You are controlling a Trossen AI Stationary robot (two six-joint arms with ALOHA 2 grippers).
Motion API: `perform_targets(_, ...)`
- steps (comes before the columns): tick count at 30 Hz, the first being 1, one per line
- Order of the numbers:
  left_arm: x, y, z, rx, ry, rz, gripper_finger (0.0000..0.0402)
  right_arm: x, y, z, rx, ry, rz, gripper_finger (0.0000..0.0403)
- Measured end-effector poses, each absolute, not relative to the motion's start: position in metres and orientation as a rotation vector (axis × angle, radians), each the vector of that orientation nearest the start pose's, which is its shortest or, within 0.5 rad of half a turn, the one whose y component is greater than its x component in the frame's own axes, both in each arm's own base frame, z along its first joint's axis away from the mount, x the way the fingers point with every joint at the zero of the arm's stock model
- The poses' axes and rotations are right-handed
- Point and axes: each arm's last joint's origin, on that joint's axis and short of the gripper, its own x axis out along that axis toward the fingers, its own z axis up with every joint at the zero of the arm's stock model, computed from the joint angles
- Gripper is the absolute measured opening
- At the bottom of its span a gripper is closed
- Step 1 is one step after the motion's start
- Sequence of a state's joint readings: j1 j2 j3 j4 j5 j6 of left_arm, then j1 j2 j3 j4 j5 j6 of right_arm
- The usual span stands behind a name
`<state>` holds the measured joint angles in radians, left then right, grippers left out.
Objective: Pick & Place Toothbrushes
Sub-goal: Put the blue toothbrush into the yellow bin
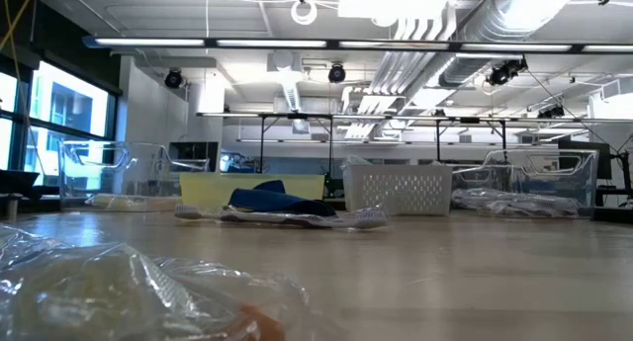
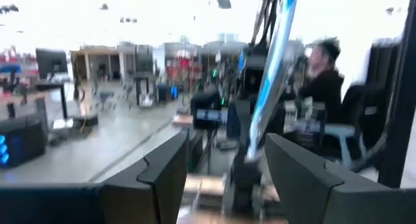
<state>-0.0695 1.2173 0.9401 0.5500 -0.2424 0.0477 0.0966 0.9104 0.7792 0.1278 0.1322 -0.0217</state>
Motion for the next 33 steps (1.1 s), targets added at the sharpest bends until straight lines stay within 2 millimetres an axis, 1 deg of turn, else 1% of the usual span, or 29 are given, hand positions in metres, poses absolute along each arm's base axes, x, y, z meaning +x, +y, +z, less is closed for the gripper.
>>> perform_targets(3, 0.280, -0.013, 0.368, 0.005, -0.316, 0.176, 0.0198, 0.210, 0.017, 0.341, -0.019, -0.032, -0.030, 0.0013)
perform_targets(7, 0.291, -0.014, 0.372, -0.003, -0.361, 0.152, 0.0198, 0.216, 0.018, 0.336, -0.019, -0.007, -0.032, 0.0013)
perform_targets(10, 0.299, -0.016, 0.379, 0.000, -0.396, 0.119, 0.0198, 0.219, 0.018, 0.333, -0.010, 0.006, -0.039, 0.0013)
perform_targets(17, 0.314, -0.021, 0.394, 0.162, -0.428, 0.025, 0.0198, 0.224, 0.019, 0.330, 0.006, 0.012, -0.039, 0.0013)
perform_targets(33, 0.342, -0.023, 0.392, 0.164, -0.406, 0.030, 0.0198, 0.223, 0.019, 0.331, 0.004, 0.001, -0.031, 0.0013)
